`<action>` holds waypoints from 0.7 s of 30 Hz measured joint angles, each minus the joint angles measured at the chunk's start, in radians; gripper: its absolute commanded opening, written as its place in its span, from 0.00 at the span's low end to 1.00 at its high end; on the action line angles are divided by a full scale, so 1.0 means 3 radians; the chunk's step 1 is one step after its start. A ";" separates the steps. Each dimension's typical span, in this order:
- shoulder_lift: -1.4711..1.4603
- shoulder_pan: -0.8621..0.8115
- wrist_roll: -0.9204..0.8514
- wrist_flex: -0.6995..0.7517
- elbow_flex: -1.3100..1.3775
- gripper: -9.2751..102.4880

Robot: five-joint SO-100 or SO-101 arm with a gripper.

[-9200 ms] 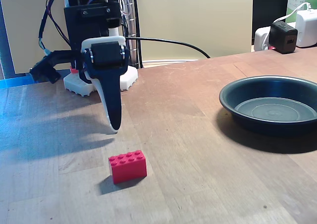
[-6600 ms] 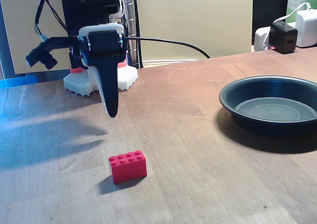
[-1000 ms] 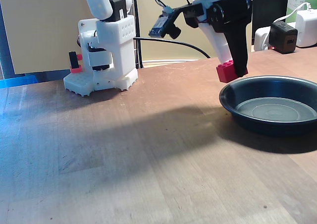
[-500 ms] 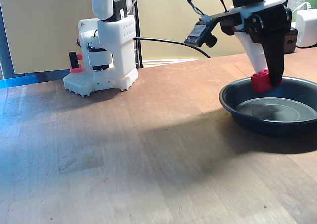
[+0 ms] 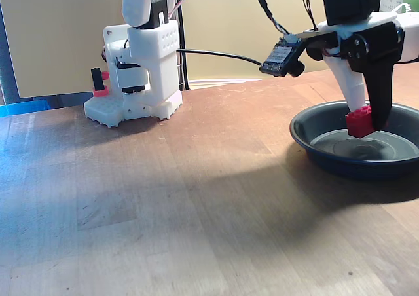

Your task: Grasp a lego block and put it in the bin.

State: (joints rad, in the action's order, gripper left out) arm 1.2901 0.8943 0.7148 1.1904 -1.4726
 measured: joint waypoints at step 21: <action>0.0000 -0.0005 -0.0026 0.0000 0.0000 0.16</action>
State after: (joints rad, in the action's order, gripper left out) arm 1.2901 0.8928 0.7072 1.1904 -1.4726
